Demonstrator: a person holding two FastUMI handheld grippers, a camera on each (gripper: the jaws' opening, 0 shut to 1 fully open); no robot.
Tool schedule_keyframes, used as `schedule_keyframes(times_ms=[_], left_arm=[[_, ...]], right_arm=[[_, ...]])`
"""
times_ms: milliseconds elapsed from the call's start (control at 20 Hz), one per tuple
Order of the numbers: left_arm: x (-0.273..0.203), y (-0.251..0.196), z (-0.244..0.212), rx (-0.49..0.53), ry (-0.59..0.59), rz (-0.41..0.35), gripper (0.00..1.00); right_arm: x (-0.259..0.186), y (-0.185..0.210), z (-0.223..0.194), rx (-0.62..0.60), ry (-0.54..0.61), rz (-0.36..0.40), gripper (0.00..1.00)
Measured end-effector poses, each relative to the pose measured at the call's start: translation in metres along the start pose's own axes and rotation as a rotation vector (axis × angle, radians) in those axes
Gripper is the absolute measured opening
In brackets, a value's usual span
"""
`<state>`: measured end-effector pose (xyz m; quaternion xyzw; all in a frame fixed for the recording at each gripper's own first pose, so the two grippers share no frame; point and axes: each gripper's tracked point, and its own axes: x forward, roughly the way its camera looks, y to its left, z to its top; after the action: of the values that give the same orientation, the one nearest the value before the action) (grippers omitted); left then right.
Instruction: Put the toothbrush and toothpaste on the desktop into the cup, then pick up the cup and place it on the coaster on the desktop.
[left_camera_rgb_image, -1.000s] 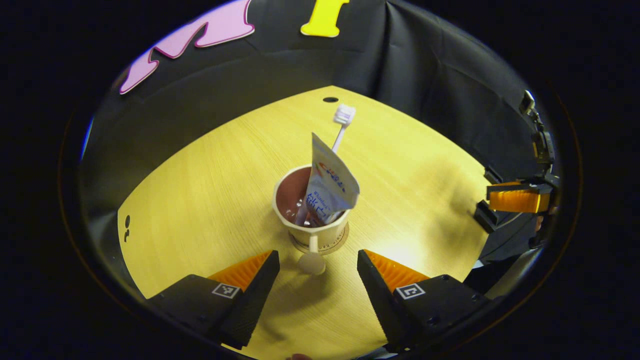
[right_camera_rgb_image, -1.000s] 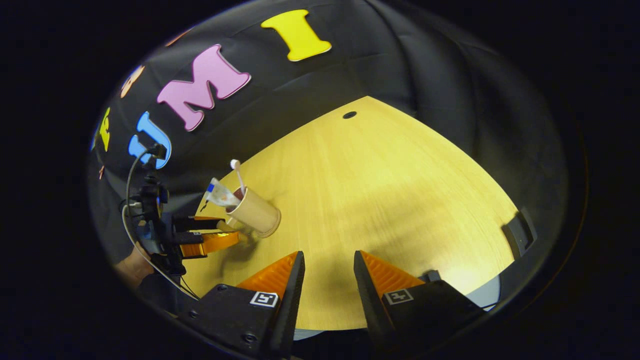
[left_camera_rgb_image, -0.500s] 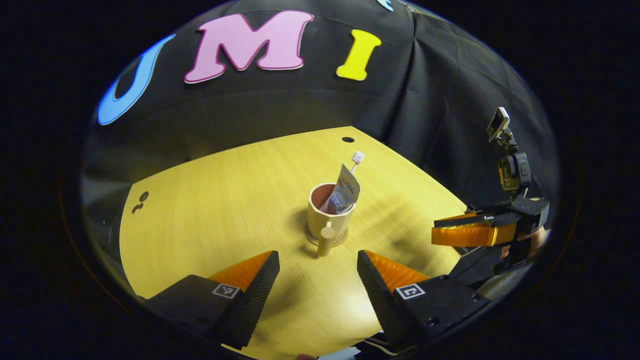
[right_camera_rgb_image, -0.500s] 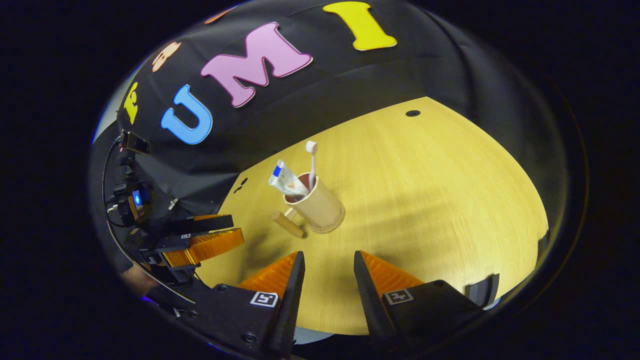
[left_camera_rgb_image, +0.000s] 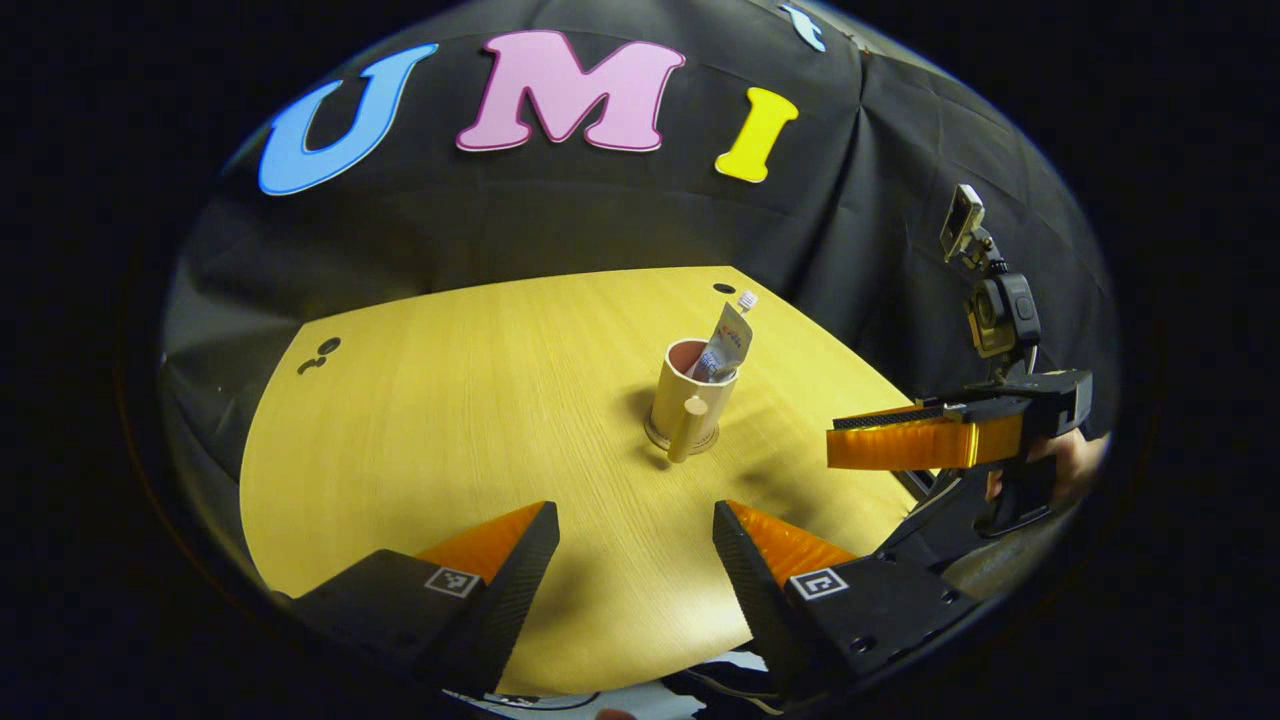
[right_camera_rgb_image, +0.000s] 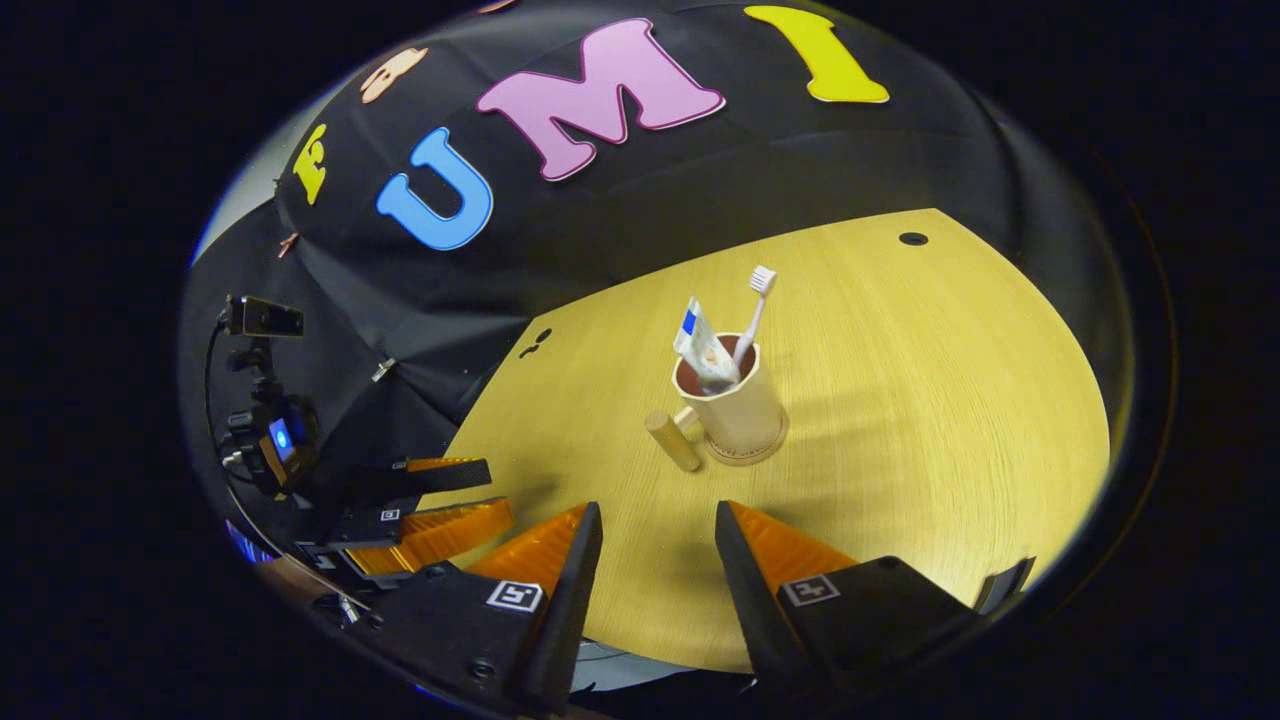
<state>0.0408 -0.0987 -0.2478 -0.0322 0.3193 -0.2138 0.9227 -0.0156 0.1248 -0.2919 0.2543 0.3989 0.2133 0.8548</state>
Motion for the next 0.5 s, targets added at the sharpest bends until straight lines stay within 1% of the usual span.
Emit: schedule_keyframes(times_ms=[200,300,500], left_arm=[[-0.009,0.004,-0.010,-0.033,-0.001,0.002,0.96],[-0.007,0.002,-0.015,-0.034,0.003,0.002,0.96],[-0.003,0.000,-0.019,-0.033,0.009,-0.010,0.96]], right_arm=[[0.000,0.009,0.000,-0.002,0.001,0.009,0.73],[0.000,0.010,-0.001,-0.004,-0.003,0.010,0.76],[-0.003,0.011,-0.002,-0.003,-0.008,0.005,0.77]])
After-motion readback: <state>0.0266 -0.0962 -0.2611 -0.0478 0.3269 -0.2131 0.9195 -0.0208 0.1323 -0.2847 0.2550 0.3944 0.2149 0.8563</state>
